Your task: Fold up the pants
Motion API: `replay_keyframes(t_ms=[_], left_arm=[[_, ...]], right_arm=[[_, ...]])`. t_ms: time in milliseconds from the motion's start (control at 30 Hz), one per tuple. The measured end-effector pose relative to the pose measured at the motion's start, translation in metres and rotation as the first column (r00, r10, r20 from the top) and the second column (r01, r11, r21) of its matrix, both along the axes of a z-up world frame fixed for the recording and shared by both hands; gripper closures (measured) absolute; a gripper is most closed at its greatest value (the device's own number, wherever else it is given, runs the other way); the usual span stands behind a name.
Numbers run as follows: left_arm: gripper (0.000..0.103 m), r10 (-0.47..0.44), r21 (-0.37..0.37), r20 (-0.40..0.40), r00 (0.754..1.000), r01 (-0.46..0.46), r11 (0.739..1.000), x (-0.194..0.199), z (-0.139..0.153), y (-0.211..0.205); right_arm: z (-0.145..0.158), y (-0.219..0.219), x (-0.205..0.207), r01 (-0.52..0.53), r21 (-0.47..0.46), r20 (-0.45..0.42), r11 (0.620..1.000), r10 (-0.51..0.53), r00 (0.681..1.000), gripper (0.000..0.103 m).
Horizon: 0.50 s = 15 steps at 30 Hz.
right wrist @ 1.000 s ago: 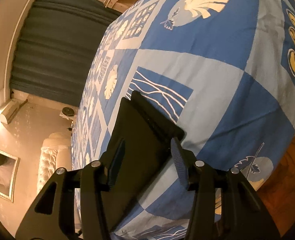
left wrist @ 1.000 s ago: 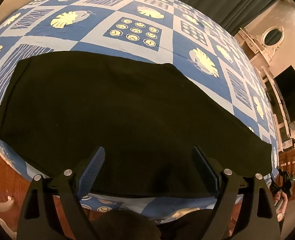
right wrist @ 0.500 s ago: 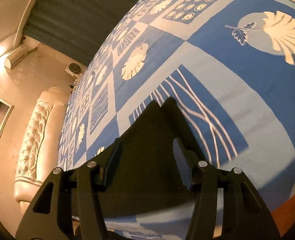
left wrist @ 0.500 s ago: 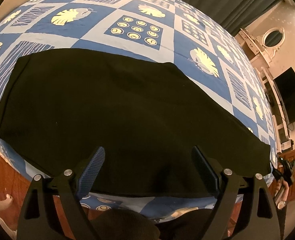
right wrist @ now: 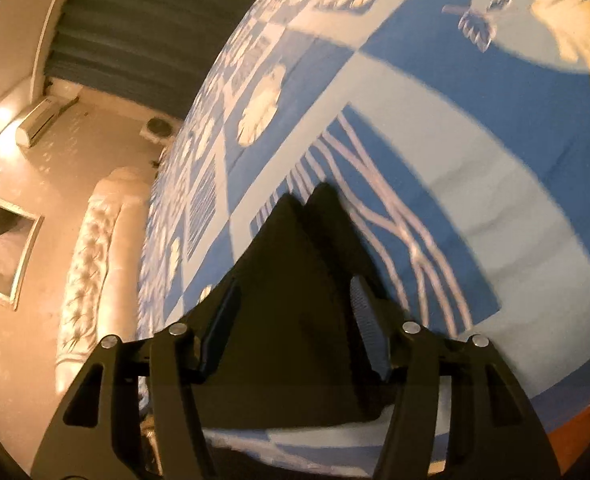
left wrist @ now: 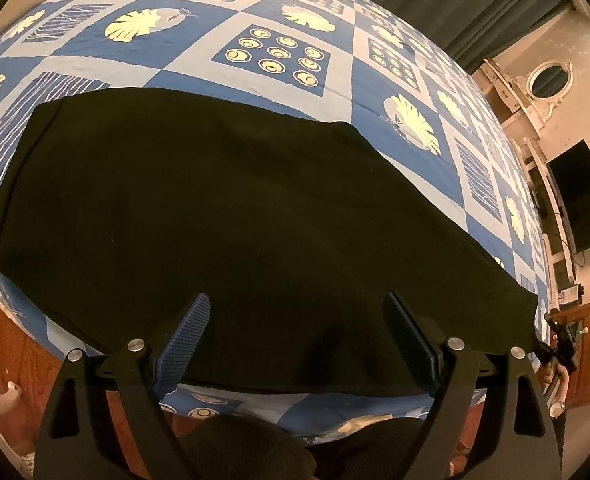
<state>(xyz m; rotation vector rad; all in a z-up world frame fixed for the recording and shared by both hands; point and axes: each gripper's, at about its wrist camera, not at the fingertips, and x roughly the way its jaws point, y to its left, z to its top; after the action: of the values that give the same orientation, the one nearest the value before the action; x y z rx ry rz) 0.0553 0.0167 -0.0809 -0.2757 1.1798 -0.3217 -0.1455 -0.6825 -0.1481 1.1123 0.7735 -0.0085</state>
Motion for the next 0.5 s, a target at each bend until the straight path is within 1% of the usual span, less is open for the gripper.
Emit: replay_keyframes(t_ms=[33,67,100,133,200,233,300,333,367,433,500], left_arm=[[0.016,0.000,0.001,0.000,1.000,0.000,1.000,0.000,0.000,0.000],[0.016,0.000,0.001,-0.001,1.000,0.000,1.000,0.000,0.000,0.000],[0.016,0.000,0.001,-0.003,1.000,0.000,1.000,-0.001,-0.001,-0.001],[0.016,0.000,0.000,-0.005,1.000,0.000,1.000,-0.001,-0.001,-0.001],[0.016,0.000,-0.001,-0.007,1.000,0.000,1.000,-0.002,-0.001,-0.002],[0.016,-0.001,-0.001,-0.006,1.000,0.001,1.000,-0.002,-0.001,-0.002],[0.016,-0.001,0.001,-0.007,1.000,0.001,1.000,-0.001,-0.001,-0.002],[0.016,-0.001,0.003,-0.007,1.000,0.001,1.000,-0.001,-0.001,-0.002],[0.016,0.001,0.004,-0.008,1.000,-0.001,1.000,-0.002,-0.002,-0.002],[0.016,0.005,0.000,-0.007,1.000,-0.005,1.000,-0.004,-0.002,-0.002],[0.016,0.006,0.001,-0.006,1.000,-0.006,1.000,-0.003,-0.001,-0.002]], right_arm=[[-0.001,0.002,0.001,-0.027,0.022,0.005,0.999,0.027,1.000,0.046],[-0.001,0.003,0.002,-0.045,0.023,0.004,0.999,0.044,0.999,0.046],[0.000,0.004,0.003,-0.055,0.014,-0.002,0.998,0.055,0.998,0.046],[0.001,0.006,0.005,-0.068,-0.013,-0.017,0.998,0.068,0.998,0.049],[0.001,0.008,0.010,-0.082,-0.039,-0.037,0.996,0.081,0.996,0.070],[0.000,0.007,0.012,-0.076,-0.051,-0.052,0.996,0.073,0.996,0.072],[-0.002,0.006,0.014,-0.065,-0.062,-0.073,0.996,0.061,0.996,0.081],[0.000,0.009,0.016,-0.070,-0.085,-0.075,0.994,0.063,0.995,0.084],[0.004,0.012,0.016,-0.075,-0.114,-0.075,0.991,0.066,0.995,0.092],[0.019,0.014,0.014,-0.056,-0.172,-0.043,0.984,0.050,0.998,0.095],[0.030,0.014,0.010,-0.025,-0.227,-0.028,0.974,0.020,0.999,0.095]])
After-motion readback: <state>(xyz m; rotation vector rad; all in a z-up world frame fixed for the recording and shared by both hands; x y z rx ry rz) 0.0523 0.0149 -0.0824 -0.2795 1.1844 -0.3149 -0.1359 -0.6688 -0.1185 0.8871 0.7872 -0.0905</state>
